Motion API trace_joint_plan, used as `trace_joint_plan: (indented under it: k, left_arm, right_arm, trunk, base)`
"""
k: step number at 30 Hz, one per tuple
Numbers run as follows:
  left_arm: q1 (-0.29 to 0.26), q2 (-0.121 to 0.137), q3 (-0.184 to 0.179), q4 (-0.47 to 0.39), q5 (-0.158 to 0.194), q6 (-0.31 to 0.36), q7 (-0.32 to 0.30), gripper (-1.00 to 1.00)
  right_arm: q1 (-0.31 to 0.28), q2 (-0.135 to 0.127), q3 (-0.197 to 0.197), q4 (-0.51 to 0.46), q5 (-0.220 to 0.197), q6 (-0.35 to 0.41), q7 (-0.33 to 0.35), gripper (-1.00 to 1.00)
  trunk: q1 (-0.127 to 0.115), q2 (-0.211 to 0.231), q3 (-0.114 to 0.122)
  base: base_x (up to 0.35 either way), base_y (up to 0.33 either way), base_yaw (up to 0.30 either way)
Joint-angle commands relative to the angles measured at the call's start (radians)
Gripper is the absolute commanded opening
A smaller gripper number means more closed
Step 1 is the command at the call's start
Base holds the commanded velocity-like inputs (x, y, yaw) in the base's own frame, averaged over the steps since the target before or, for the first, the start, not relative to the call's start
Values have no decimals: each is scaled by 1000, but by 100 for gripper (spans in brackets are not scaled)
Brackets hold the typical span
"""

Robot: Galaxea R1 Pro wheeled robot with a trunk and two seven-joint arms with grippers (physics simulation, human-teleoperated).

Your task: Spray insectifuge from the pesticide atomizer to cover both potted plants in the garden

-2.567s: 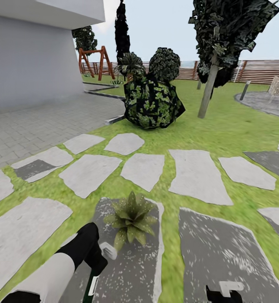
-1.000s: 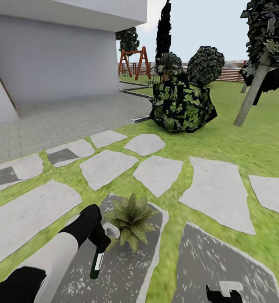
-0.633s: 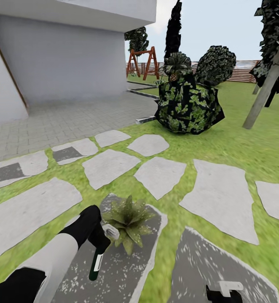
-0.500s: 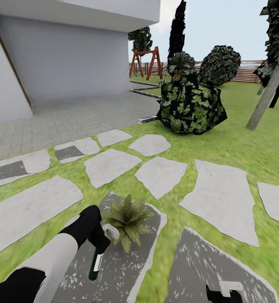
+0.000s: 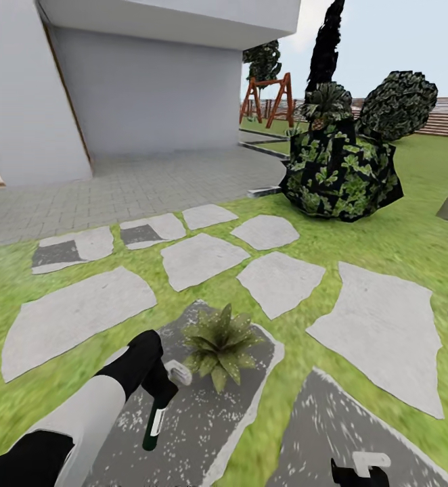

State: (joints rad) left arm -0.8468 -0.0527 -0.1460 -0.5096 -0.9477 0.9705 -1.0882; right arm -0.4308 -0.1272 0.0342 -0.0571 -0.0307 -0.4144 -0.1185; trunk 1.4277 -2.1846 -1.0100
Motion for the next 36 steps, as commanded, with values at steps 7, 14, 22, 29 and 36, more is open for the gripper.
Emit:
trace_joint_plan:
  k: [7,14,22,29,36]
  left_arm:
    - [-1,-1,1,-1,-12,4,-9,-100]
    - [-1,-1,0,-1,-12,4,-9,-100]
    - [-2,-1,-2,-1,-11,4,-9,-100]
    - [-1,-1,-1,-1,-11,4,-9,-100]
    - [39,16,0,0,-11,0,2,-100]
  right_arm:
    - [0,0,4,0,-3,-3,-2,100]
    - [0,0,4,0,-3,-3,-2,100]
    - [0,0,4,0,-3,-3,-2,100]
    - [0,0,4,0,-3,-3,-1,100]
    - [0,0,4,0,-3,-3,-1,100]
  trunk:
    - [0,0,-1]
    - [0,0,-1]
    - [0,0,-1]
    - [0,0,-1]
    - [0,0,-1]
  base:
    - [34,-222,40]
    - [-81,-250,5]
    - [-185,-218,229]
    - [35,-232,73]
    - [4,-10,1]
